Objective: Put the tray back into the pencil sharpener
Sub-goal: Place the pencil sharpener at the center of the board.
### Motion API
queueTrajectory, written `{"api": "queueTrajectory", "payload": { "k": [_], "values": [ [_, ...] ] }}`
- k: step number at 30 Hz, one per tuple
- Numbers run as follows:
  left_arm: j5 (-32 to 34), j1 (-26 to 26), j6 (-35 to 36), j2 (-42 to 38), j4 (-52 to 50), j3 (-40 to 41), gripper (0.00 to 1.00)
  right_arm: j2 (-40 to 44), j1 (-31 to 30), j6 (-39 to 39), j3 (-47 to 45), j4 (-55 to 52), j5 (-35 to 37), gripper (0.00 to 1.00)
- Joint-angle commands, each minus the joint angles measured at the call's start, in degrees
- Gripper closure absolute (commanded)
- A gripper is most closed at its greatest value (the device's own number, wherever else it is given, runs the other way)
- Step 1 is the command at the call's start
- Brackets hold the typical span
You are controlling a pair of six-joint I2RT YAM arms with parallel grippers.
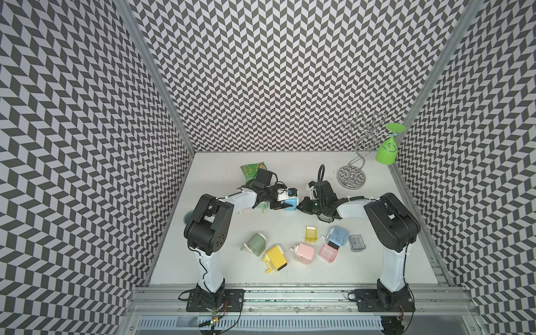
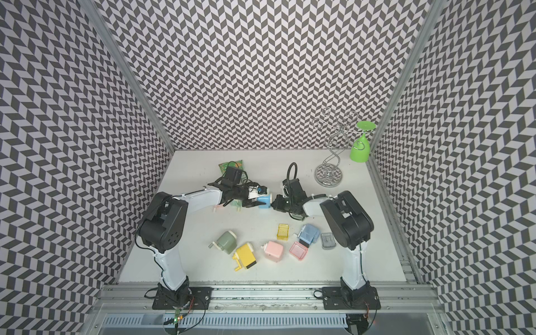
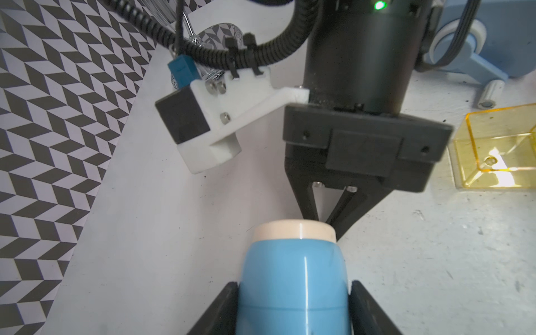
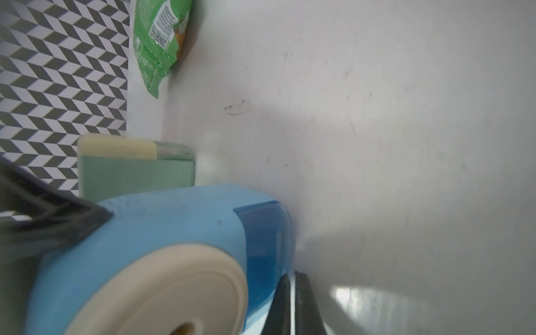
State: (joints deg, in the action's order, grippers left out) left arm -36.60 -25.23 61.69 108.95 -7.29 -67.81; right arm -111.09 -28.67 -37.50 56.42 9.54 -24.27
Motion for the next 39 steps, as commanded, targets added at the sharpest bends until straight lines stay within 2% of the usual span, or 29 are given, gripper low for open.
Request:
{"api": "queueTrajectory", "payload": {
  "k": [1, 5, 14, 23, 28, 33, 39],
  "values": [
    [1.8, -0.9, -1.7, 1.1, -3.0, -0.9, 0.36, 6.3, 0.7, -1.1, -2.0, 3.3, 4.6, 0.88],
    [4.5, -0.9, -9.3, 0.6, -4.1, -4.6, 0.31, 11.1, 2.1, -0.5, -4.4, 2.1, 8.3, 0.87],
    [8.4, -2.6, -13.3, 3.1, -18.1, -12.6, 0.19, 15.8, 2.8, 1.3, -5.1, -0.5, 11.0, 0.83],
    [14.7, -4.2, -20.7, 8.6, -23.8, -20.8, 0.13, 19.4, 3.5, 2.3, -6.2, -2.0, 11.8, 0.82],
    [19.8, -5.7, -25.2, 11.6, -27.5, -25.6, 0.2, 21.4, 3.9, 2.9, -6.7, -2.9, 12.6, 0.82],
    [22.0, -6.4, -29.0, 12.1, -30.0, -27.3, 0.28, 22.4, 4.2, 3.1, -7.1, -3.4, 12.8, 0.81],
    [23.3, -6.8, -34.4, 11.5, -32.1, -28.1, 0.5, 23.4, 4.6, 3.1, -7.7, -3.3, 13.2, 0.82]
  ]
}}
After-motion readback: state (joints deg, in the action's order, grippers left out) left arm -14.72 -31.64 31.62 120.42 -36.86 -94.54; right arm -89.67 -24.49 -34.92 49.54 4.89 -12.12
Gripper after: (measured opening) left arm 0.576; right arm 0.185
